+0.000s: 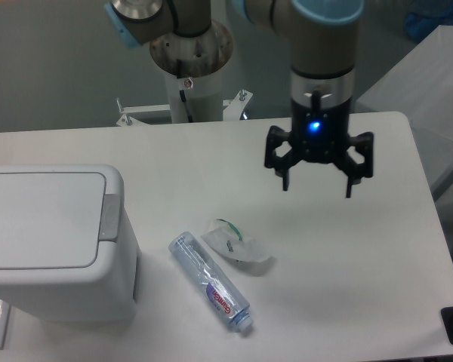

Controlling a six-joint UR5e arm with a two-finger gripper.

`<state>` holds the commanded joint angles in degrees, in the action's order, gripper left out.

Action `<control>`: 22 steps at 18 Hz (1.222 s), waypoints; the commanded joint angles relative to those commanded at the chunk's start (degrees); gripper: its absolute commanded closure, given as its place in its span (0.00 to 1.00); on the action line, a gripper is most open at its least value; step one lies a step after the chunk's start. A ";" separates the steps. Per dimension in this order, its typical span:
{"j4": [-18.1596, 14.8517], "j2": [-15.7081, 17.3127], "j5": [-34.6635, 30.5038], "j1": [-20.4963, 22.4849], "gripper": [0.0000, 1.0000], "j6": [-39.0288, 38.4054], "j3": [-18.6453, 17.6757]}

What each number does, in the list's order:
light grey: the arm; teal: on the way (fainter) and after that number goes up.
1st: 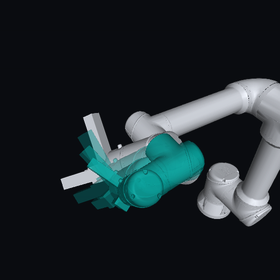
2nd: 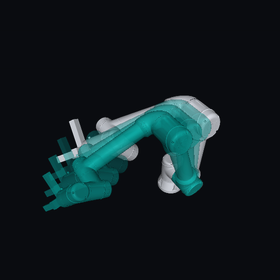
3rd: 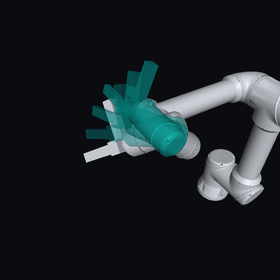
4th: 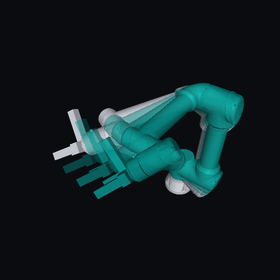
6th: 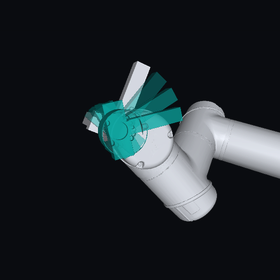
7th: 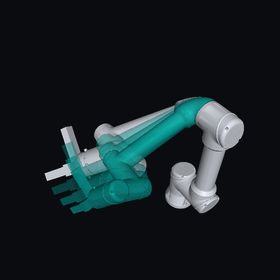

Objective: Open the trash can
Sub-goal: 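Move the open gripper toward the white trash can lid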

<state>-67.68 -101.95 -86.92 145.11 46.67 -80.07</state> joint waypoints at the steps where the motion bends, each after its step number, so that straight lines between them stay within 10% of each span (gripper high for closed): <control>1: -0.26 0.09 -0.09 0.00 0.00 0.00 0.00; 12: -0.62 1.67 0.70 -0.35 0.00 -0.61 -1.76; 22: 0.00 1.14 6.67 -5.79 0.00 -21.86 -1.15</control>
<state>-67.68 -100.81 -80.25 139.32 24.81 -81.21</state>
